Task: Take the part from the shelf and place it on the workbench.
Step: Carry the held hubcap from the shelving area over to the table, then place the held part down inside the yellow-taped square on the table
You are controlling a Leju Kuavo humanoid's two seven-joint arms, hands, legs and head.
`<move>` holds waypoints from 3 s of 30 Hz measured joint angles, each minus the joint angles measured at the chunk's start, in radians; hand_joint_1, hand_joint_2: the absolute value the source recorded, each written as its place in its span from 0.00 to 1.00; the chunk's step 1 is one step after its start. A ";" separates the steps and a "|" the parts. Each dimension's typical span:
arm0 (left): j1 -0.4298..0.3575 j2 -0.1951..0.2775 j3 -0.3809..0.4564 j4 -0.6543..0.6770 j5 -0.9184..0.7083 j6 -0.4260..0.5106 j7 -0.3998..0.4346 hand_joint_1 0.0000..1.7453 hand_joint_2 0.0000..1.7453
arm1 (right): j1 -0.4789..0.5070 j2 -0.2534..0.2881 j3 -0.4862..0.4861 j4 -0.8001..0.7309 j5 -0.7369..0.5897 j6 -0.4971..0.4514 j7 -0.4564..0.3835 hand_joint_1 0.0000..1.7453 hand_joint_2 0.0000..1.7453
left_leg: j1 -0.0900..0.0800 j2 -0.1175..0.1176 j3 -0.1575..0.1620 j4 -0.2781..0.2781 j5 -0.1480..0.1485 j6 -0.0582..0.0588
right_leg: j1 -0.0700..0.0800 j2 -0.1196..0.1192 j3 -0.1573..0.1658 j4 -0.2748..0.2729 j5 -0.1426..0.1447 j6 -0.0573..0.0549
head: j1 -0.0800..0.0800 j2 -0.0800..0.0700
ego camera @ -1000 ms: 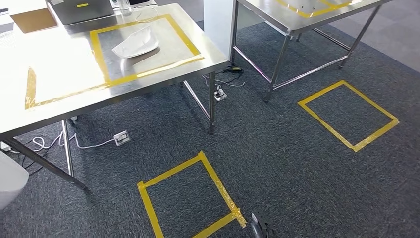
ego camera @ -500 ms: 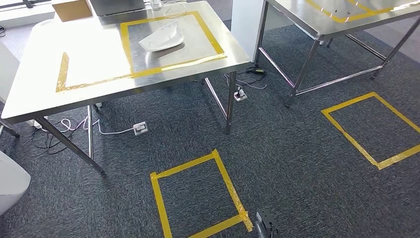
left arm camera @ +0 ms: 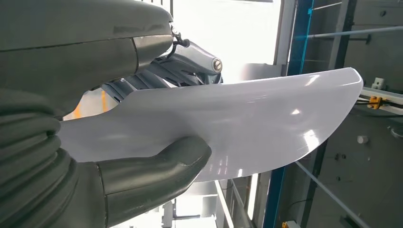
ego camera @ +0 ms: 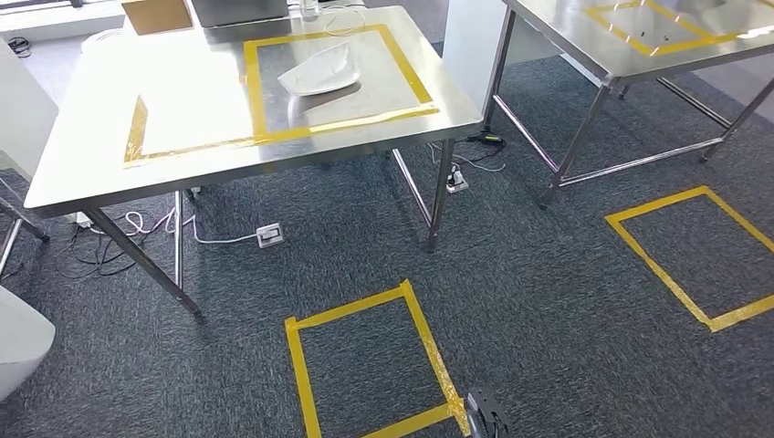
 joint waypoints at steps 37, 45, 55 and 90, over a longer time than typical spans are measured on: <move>0.063 -0.067 0.025 -0.069 -0.030 -0.036 0.000 1.00 1.00 | 0.005 0.003 -0.003 0.004 0.007 0.012 -0.004 0.00 0.00 | -0.006 0.010 0.057 0.208 -0.057 -0.019 | 0.010 -0.001 -0.020 -0.021 0.025 -0.052 | -0.011 0.000; 0.065 -0.068 0.027 -0.057 -0.056 -0.037 0.001 1.00 1.00 | 0.011 0.009 -0.015 0.007 0.005 0.012 -0.001 0.00 0.00 | -0.016 0.017 -0.176 0.071 0.021 0.002 | 0.011 0.015 0.200 -0.057 -0.130 -0.046 | -0.015 0.000; 0.019 -0.054 0.026 -0.016 -0.142 0.047 0.057 1.00 1.00 | -0.007 0.012 -0.017 0.005 0.005 0.007 -0.007 0.00 0.00 | -0.014 0.017 -0.107 0.008 0.094 0.041 | 0.008 0.005 0.043 0.227 -0.264 0.005 | -0.002 0.000; -1.010 0.087 -0.561 1.657 -1.237 0.735 0.203 1.00 1.00 | -0.009 0.012 -0.066 0.007 0.006 -0.004 0.014 0.00 0.00 | -0.020 0.015 -0.033 -0.009 0.051 0.000 | 0.011 0.018 0.017 -0.023 -0.008 -0.032 | -0.003 0.000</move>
